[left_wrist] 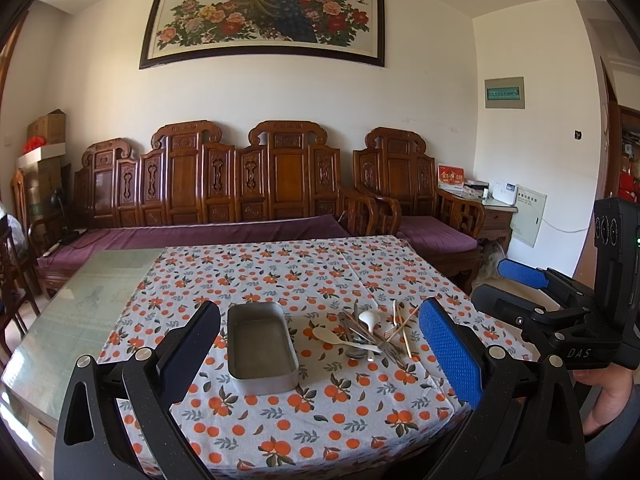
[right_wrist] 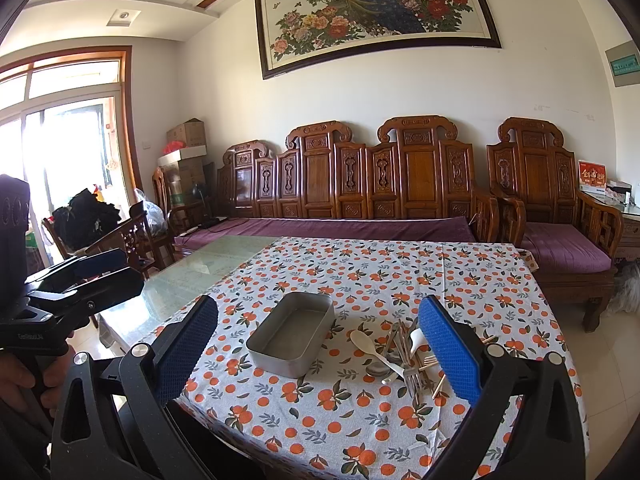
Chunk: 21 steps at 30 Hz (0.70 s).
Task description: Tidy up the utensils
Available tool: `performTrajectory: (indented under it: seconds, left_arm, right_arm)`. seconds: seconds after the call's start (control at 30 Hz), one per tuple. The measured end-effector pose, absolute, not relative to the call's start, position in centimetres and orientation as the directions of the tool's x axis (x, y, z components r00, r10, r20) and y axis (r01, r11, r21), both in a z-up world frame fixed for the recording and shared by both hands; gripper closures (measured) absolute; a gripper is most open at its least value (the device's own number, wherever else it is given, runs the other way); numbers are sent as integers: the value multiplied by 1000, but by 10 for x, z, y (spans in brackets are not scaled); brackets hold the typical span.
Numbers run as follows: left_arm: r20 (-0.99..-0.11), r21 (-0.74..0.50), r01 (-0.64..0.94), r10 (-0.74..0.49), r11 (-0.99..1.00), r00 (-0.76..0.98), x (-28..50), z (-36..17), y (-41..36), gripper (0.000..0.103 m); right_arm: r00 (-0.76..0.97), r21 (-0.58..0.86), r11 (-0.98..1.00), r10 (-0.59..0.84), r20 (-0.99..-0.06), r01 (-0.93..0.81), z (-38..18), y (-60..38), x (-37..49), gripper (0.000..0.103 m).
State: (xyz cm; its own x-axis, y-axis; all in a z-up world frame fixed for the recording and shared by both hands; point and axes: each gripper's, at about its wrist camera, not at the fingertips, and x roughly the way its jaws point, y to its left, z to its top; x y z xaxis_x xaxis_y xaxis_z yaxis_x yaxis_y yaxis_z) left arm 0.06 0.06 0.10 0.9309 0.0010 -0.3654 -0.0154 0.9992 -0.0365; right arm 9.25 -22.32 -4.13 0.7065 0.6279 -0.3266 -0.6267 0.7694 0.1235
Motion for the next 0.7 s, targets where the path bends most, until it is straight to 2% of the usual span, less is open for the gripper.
performTrajectory:
  seconds: [0.7]
  left_arm:
    - [-365,-36,-14,0,999,931,-1,0,0,7]
  right_arm:
    - [707,122,770,628,-327,-627,-41,-223,92,3]
